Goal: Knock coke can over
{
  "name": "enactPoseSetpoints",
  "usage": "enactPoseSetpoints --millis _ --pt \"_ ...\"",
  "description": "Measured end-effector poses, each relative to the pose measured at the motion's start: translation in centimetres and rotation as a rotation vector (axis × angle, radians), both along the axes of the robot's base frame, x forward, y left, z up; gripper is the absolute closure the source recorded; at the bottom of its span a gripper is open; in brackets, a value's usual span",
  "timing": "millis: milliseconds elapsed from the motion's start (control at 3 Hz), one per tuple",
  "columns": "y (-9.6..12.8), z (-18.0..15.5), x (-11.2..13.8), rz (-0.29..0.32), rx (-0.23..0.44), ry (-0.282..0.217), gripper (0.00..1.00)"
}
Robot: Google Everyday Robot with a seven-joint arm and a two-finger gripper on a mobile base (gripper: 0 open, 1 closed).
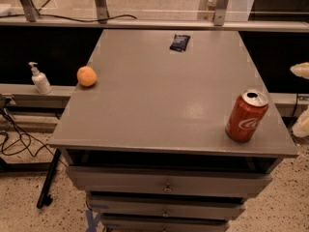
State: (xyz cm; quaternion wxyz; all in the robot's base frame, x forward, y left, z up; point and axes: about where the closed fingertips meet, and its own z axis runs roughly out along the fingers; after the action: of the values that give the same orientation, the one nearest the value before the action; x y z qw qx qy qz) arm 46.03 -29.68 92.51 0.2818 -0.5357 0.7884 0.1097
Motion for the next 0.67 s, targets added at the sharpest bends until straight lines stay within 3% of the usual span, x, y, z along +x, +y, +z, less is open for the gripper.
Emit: enactPoseSetpoints --millis 333,667 --pt "-0.1 -2.5 0.2 0.024 0.172 -0.006 0.0" --pt "1.6 -4.5 0.4 0.059 0.348 -0.038 0.0"
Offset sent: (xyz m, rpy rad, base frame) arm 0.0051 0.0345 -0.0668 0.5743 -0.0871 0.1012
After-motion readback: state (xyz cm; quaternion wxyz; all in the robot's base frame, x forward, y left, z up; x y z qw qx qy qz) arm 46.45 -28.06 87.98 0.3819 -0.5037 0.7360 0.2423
